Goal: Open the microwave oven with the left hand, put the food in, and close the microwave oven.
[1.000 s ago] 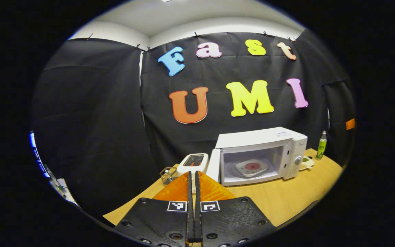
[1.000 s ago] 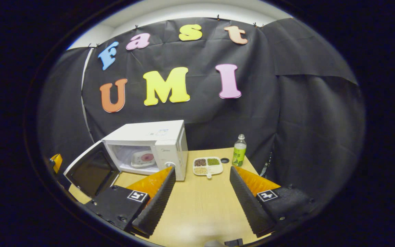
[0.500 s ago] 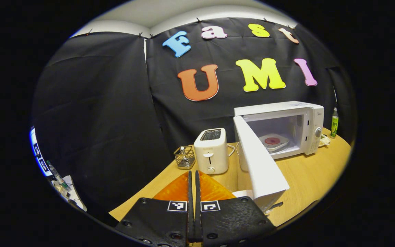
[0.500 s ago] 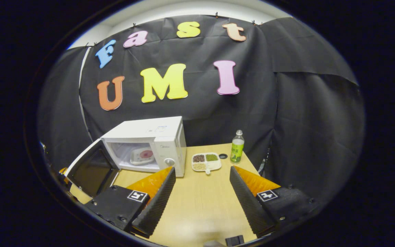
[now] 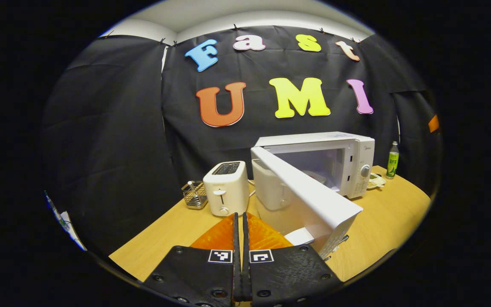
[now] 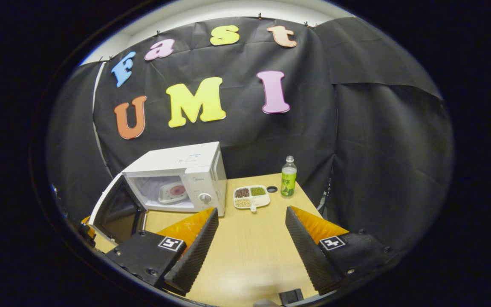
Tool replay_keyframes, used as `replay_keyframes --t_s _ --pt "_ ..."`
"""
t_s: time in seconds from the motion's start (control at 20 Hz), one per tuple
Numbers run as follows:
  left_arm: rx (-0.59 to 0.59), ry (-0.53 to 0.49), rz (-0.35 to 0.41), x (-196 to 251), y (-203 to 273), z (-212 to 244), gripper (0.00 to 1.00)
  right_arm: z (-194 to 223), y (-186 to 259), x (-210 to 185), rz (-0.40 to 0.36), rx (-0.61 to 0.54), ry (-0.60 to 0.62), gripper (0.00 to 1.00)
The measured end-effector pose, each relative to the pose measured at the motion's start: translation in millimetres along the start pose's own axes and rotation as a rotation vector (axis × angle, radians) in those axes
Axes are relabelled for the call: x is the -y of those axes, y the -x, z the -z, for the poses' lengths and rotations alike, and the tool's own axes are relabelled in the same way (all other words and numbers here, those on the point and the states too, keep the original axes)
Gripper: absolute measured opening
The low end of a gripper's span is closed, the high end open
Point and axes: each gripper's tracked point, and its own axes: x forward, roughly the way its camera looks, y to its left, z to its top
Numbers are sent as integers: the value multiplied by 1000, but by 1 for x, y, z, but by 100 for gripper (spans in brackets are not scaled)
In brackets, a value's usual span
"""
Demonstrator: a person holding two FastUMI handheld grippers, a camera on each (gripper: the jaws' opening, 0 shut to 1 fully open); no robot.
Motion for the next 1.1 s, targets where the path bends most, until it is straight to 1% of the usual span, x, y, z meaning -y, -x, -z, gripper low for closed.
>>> replay_keyframes --t_s 0.05,0.2,0.45,0.55,0.85,1.1 --pt "-3 7 23 12 -3 1 0 2 0 3 6 -4 -3 100" --pt "6 8 83 48 -7 -4 0 4 1 10 14 -14 -22 100" --pt "31 -12 198 110 -19 -15 0 2 -3 16 22 -24 -21 100" --pt "39 -12 233 132 -27 -19 0 1 -8 18 22 -30 -22 100" --pt "53 -27 308 184 -53 -30 0 -5 -21 25 21 -46 -18 100" --pt "55 -38 336 217 -82 -37 0 -8 -34 26 11 -55 -17 100"
